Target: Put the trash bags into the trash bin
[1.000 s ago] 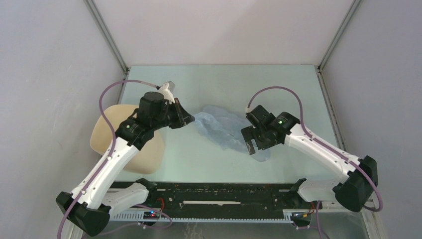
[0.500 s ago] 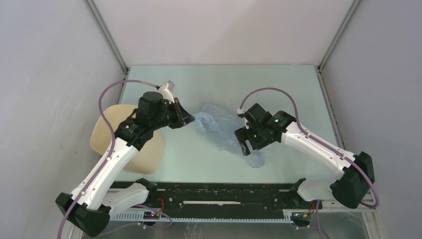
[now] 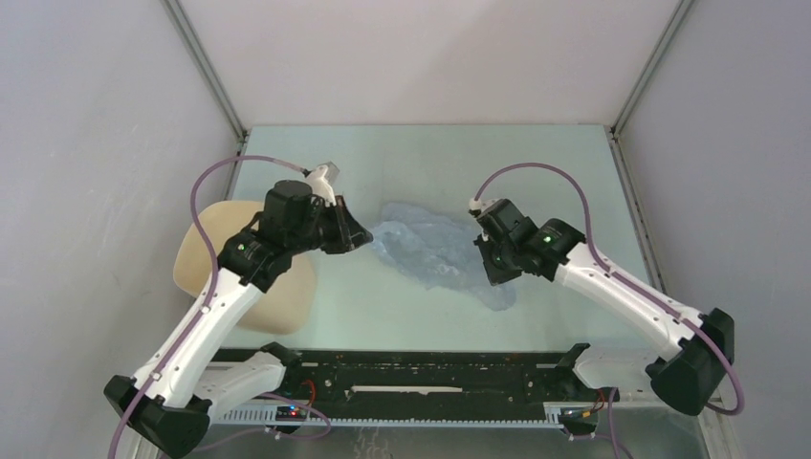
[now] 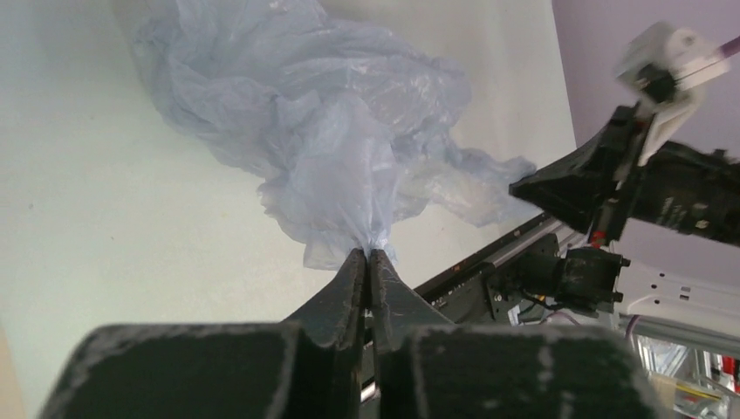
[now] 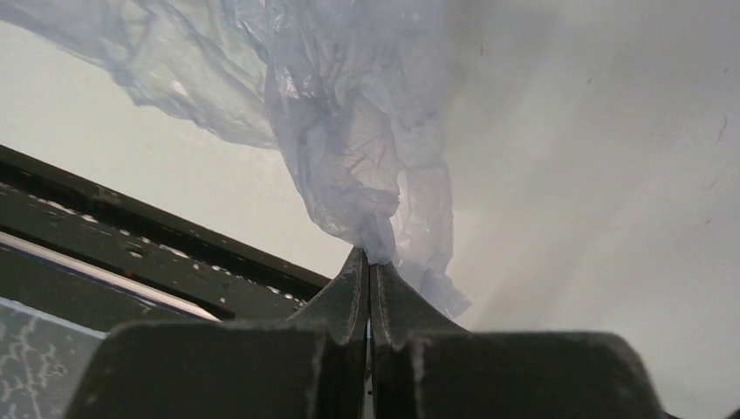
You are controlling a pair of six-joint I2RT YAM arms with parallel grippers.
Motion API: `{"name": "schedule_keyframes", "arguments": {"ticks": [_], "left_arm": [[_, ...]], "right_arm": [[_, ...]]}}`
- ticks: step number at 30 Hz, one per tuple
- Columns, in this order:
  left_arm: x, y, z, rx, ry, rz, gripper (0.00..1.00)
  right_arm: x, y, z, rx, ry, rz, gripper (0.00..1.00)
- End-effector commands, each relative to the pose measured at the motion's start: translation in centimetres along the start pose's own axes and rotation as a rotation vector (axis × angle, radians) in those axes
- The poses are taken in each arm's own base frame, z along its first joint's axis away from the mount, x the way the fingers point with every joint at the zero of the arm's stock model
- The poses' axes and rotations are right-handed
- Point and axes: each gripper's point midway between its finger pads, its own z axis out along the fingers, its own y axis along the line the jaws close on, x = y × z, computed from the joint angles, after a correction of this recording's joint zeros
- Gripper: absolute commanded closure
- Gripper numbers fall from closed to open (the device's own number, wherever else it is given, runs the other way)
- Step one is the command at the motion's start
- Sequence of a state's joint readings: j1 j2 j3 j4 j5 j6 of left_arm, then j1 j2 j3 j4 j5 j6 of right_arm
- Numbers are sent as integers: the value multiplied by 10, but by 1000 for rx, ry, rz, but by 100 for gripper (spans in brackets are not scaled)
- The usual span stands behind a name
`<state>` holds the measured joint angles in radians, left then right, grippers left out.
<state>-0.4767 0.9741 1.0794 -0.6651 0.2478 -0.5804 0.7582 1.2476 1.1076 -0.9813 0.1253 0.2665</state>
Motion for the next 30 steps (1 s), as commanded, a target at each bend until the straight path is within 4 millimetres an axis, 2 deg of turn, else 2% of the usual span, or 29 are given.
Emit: {"name": "schedule_keyframes", "arguments": {"ticks": [1,7,10,17,23,30], "left_arm": [[19,0,-12,-10,50,95,80],[36,4,-13,-84,96,179,15],[50,7,-5,-143,161,253,1],[82,21,6,-298,287,382,0],[108,26,9,-327,326,395,0],[146,36,33,-292,351,352,4]], "right_arm": [[-28,7,-18,-77,-144,91,100],[-28,11,-17,-130,-124,104,100],[-26,15,-17,-171,-105,120,100],[-30,19,-20,-225,-105,160,100],[-32,17,-20,-246,-97,187,100],[-26,16,-16,-273,-83,231,100]]}}
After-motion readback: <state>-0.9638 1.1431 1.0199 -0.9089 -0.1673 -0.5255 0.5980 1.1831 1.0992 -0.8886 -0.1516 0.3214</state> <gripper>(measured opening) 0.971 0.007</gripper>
